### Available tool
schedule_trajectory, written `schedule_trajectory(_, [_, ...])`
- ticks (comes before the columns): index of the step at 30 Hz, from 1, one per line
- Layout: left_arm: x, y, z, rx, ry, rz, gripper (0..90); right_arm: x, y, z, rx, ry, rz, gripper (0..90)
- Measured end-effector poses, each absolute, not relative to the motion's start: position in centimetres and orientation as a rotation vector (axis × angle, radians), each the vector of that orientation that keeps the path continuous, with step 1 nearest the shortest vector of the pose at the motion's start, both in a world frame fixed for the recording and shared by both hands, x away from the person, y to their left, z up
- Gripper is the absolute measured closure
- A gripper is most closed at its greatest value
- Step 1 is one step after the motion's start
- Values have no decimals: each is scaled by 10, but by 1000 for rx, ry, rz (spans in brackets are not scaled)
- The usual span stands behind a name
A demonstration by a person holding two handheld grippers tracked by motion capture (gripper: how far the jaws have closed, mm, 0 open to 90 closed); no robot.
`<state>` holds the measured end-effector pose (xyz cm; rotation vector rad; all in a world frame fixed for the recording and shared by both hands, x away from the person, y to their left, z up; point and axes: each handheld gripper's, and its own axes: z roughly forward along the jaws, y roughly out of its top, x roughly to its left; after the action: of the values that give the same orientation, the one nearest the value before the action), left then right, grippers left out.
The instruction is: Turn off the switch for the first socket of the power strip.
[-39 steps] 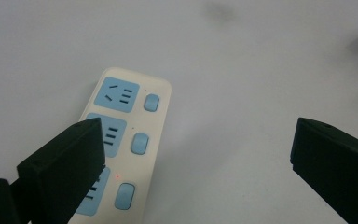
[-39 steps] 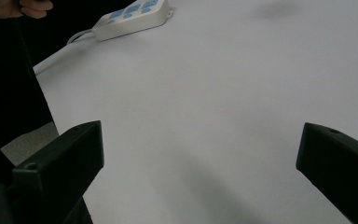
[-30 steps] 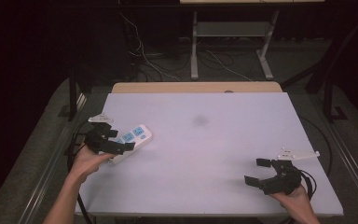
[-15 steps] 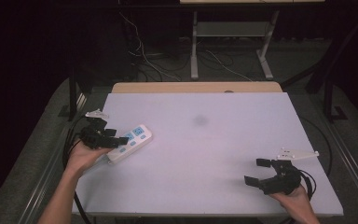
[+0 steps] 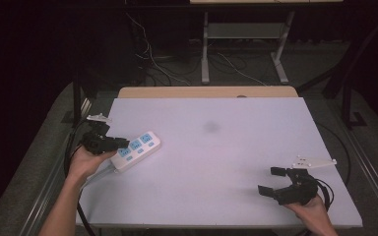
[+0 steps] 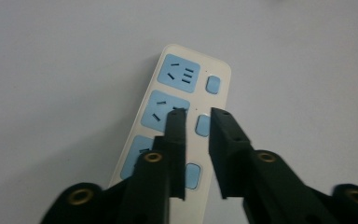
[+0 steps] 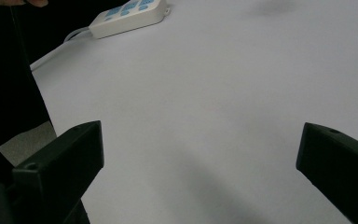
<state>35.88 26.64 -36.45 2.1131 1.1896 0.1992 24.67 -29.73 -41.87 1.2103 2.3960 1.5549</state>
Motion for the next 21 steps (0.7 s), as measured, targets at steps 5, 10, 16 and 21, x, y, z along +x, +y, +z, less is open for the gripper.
schedule_trajectory(5, [362, 268, -367, 2114, 1206, 193, 889, 247, -298, -419, 1210, 2397, 1554, 5])
schedule_trajectory(10, [364, 268, -370, 2145, 1217, 187, 894, 247, -298, -419, 1210, 2397, 1554, 5])
schedule_trajectory(16, [367, 266, -375, 2164, 1231, 183, 895, 247, -298, -419, 1209, 2397, 1552, 5])
schedule_trajectory(21, [369, 264, -378, 2195, 1227, 170, 895, 247, -298, -419, 1211, 2400, 1549, 5])
